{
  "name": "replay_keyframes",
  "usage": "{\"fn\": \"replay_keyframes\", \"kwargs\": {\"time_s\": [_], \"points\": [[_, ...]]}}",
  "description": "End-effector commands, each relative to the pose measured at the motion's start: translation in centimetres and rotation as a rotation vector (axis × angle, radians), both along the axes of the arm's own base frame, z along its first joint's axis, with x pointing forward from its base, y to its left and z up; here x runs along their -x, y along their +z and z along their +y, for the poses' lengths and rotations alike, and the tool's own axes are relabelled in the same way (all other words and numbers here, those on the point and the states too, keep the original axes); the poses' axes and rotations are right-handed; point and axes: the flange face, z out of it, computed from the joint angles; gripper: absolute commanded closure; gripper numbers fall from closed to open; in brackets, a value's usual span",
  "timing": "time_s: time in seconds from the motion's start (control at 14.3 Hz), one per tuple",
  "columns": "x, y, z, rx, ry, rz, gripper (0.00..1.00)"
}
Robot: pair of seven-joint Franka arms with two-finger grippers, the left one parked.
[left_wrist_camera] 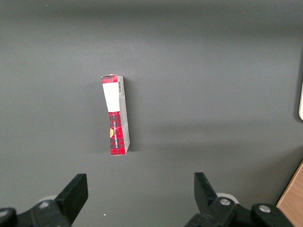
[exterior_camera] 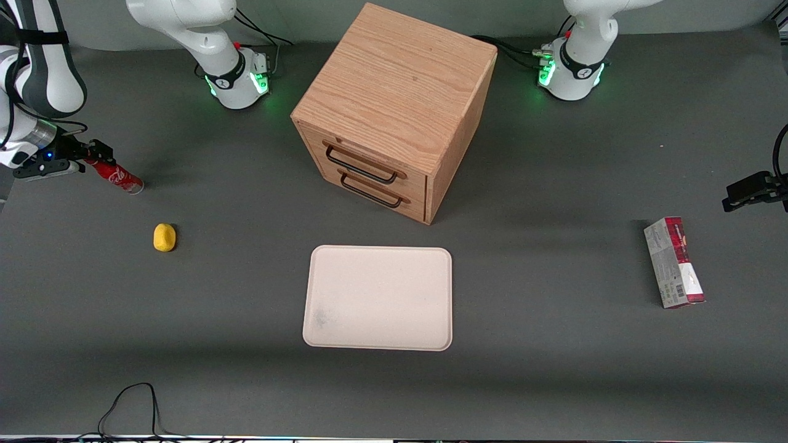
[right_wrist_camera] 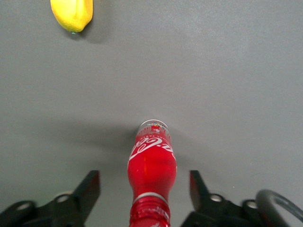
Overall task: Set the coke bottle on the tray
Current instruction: 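Lower the open right gripper over the bottle's body, then close the right gripper around the red bottle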
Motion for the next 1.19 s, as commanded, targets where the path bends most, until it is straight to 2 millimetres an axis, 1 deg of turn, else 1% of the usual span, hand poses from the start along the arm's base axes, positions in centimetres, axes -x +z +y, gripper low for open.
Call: {"fn": "replay_keyframes", "kwargs": {"time_s": [0.0,0.21,0.28,0.35,0.42,0.56,0.7,0.84,0.91,1.05,1.12], "points": [[-0.1,0.0,-0.2,0.006,-0.006,-0.008,0.38],[0.0,-0.1,-0.4,0.003,0.003,-0.004,0.37],[0.1,0.0,-0.5,0.002,0.003,-0.005,0.38],[0.3,-0.1,-0.6,-0.001,-0.001,-0.002,0.47],[0.3,-0.1,-0.6,-0.001,-0.003,-0.001,0.61],[0.4,-0.1,-0.6,-0.002,-0.002,-0.001,0.99],[0.3,0.0,-0.7,-0.002,0.001,-0.002,1.0],[0.0,0.7,-0.7,-0.005,-0.001,0.006,1.0],[-0.4,1.6,-0.7,-0.008,-0.004,0.012,1.0],[-1.2,4.4,-1.4,-0.018,-0.009,0.036,1.0],[-1.9,5.9,-1.4,-0.02,-0.004,0.045,1.0]]}}
